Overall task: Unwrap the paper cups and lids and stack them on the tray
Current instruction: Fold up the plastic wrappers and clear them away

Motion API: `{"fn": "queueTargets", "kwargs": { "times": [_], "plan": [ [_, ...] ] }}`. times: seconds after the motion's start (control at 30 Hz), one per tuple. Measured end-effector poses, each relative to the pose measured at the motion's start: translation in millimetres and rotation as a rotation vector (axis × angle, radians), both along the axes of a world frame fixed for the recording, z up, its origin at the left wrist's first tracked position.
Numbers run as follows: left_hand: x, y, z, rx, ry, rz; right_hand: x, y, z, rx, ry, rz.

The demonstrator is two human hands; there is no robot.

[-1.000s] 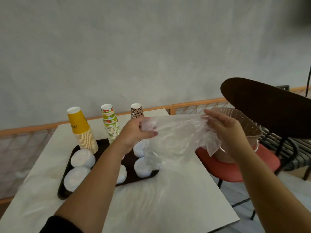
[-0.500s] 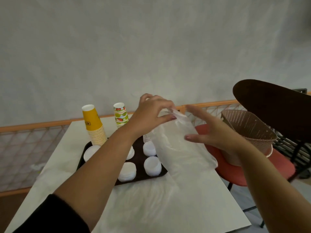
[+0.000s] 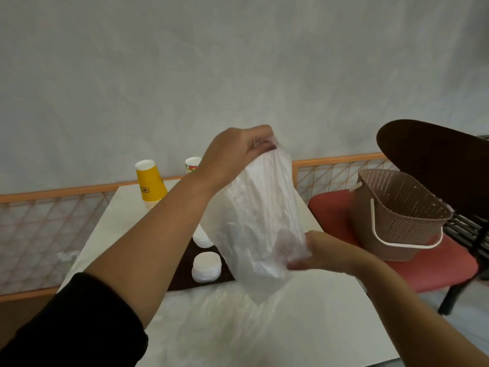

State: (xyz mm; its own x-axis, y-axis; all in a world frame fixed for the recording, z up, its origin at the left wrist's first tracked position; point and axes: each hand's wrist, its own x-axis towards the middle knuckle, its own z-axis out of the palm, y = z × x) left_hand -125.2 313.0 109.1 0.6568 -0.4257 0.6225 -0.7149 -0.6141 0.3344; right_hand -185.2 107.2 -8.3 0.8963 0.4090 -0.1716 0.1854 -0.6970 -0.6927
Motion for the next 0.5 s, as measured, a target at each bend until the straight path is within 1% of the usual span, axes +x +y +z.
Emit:
{"fn": "queueTargets", "kwargs": {
  "times": [0.03, 0.1, 0.13, 0.17, 0.2, 0.27, 0.33, 0.37, 0.43, 0.5],
  "plan": [
    [0, 1, 0, 0.021, 0.042, -0.029, -1, -6, 7, 0.074, 0.012, 0.051],
    [-1, -2, -3, 0.061, 0.120, -0.090, -2, -11, 25, 0.346, 0.012, 0.099],
    [-1, -5, -4, 0.080, 0.149, -0.113, -3, -11, 33, 0.438, 0.020, 0.116],
    [-2, -8, -6, 0.093, 0.172, -0.128, -4, -7, 40, 0.487, 0.050, 0.126],
    [-2, -11, -8, 0.096, 0.188, -0.138, -4, -2, 40, 0.493, 0.073, 0.124],
    [-6, -18, -9, 0.064, 0.203, -0.166, -4, 12, 33, 0.449, 0.095, 0.103],
    [-10, -23, -7, 0.025, 0.219, -0.204, -3, 22, 22, 0.471, 0.119, 0.007],
    [-13, -24, -6, 0.013, 0.227, -0.227, -3, 25, 17, 0.524, 0.148, -0.044],
    [-21, -23, -2, -0.010, 0.272, -0.282, 1, 26, 10, 0.707, 0.229, -0.144],
    [-30, -20, -3, -0.004, 0.393, -0.382, 4, 22, 12, 0.871, 0.288, -0.185]
  ]
}}
